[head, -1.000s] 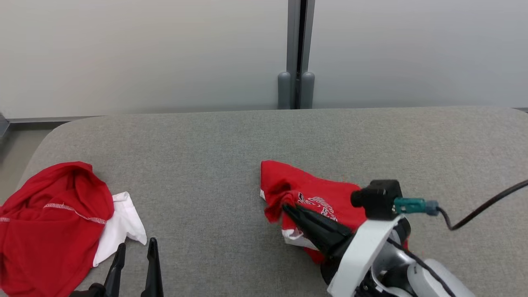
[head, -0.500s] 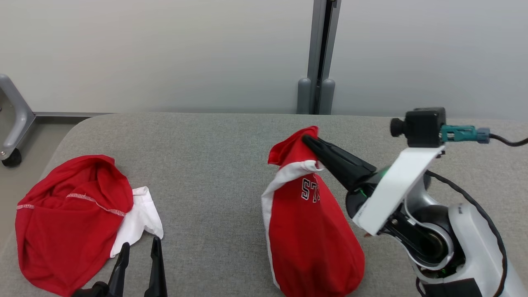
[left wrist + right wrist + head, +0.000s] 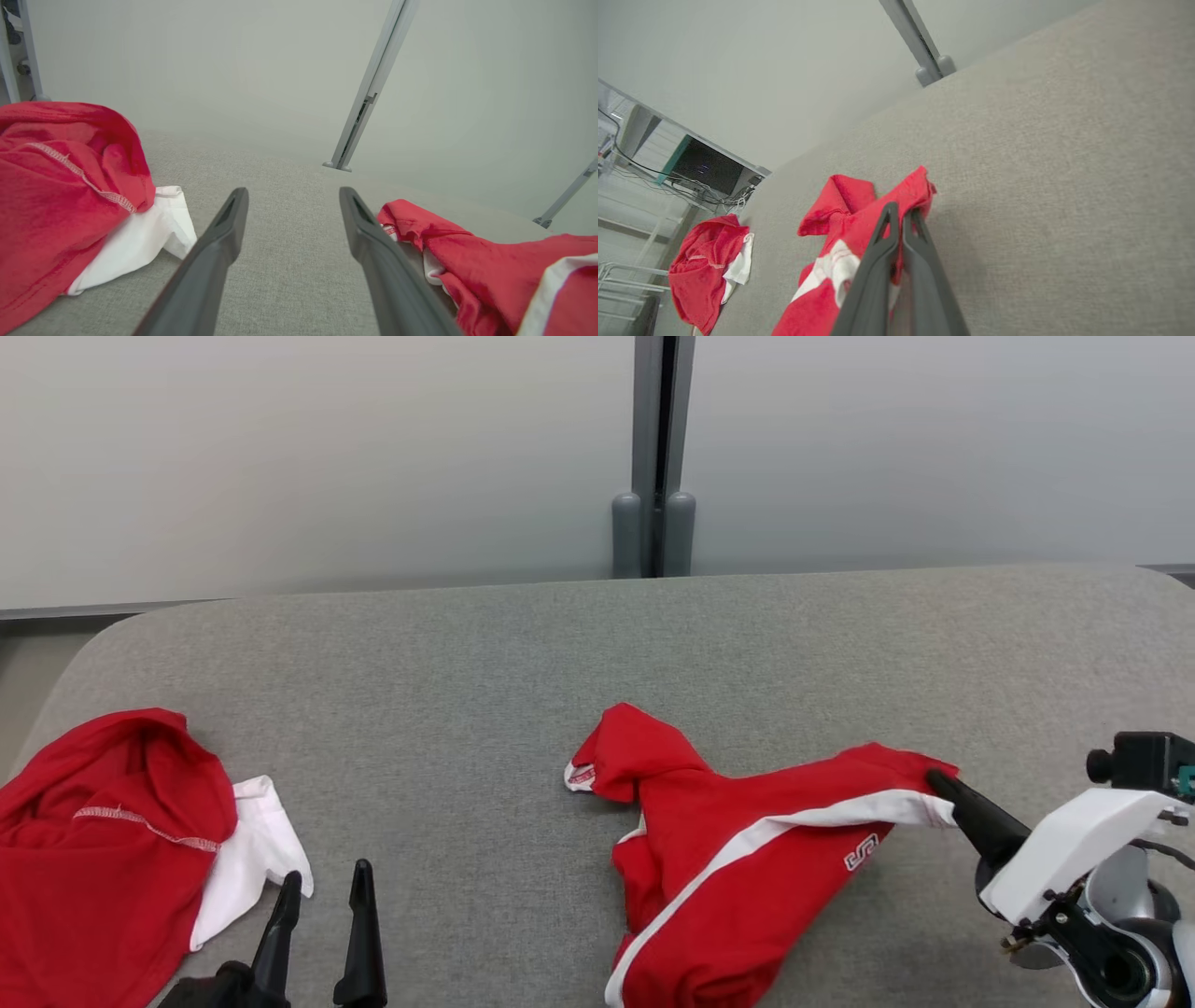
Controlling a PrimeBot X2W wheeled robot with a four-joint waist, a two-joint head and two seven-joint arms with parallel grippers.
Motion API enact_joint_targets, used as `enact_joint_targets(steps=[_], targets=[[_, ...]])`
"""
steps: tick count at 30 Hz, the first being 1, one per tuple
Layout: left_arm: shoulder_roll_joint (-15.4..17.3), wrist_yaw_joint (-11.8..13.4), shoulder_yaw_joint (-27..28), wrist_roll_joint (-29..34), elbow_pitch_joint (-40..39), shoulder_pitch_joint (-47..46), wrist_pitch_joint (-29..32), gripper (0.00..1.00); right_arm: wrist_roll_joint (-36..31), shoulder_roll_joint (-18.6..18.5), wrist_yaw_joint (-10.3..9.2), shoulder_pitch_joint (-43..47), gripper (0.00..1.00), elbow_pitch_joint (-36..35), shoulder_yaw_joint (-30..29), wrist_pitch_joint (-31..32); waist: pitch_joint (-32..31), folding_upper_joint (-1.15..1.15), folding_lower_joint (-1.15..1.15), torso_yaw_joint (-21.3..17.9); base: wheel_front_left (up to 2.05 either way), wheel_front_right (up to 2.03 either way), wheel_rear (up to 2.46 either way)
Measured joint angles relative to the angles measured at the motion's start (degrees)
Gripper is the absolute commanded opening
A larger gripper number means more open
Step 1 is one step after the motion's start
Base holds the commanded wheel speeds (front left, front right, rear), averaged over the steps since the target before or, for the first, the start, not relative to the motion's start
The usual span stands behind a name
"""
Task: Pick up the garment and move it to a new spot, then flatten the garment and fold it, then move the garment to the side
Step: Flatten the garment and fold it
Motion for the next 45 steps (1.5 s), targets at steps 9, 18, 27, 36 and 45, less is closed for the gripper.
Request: enact_joint_targets(steps=[9, 18, 27, 36, 45], targets=[[-0.01, -0.56, -1.04, 1.08, 0.45, -2.06, 0.0, 1.0, -6.41, -3.16, 0.01, -3.16, 0.0, 15.12, -6.68, -4.12, 1.59, 0.0, 0.0, -2.42, 0.0, 0.0, 0.0], [-0.01, -1.52, -2.08, 2.27, 0.92, -4.03, 0.0, 1.0, -13.88, -7.54, 0.01, -7.43, 0.08, 29.98, -8.76, -10.98, 4.36, 0.0, 0.0, -2.04, 0.0, 0.0, 0.0], [0.0, -0.97, -3.48, 1.4, 1.25, -3.97, 0.0, 1.0, -20.19, -11.61, 0.01, -8.31, 1.0, 32.36, -5.94, -20.06, 4.26, 0.0, 0.0, -2.56, 0.0, 0.0, 0.0], [0.0, -0.49, -3.65, 1.03, 1.1, -2.4, 0.0, 1.0, -25.74, -13.83, 0.01, -2.87, 1.0, 18.74, -5.16, -31.78, 1.73, 0.0, 0.0, -4.12, 0.0, 0.0, 0.0], [-0.01, -0.12, -3.04, 0.93, 0.33, -0.64, 0.0, 1.0, -33.75, -4.24, 0.02, 8.7, 1.0, 5.17, -4.95, -45.07, 0.14, 0.0, 0.0, -5.18, 0.0, 0.0, 0.0]])
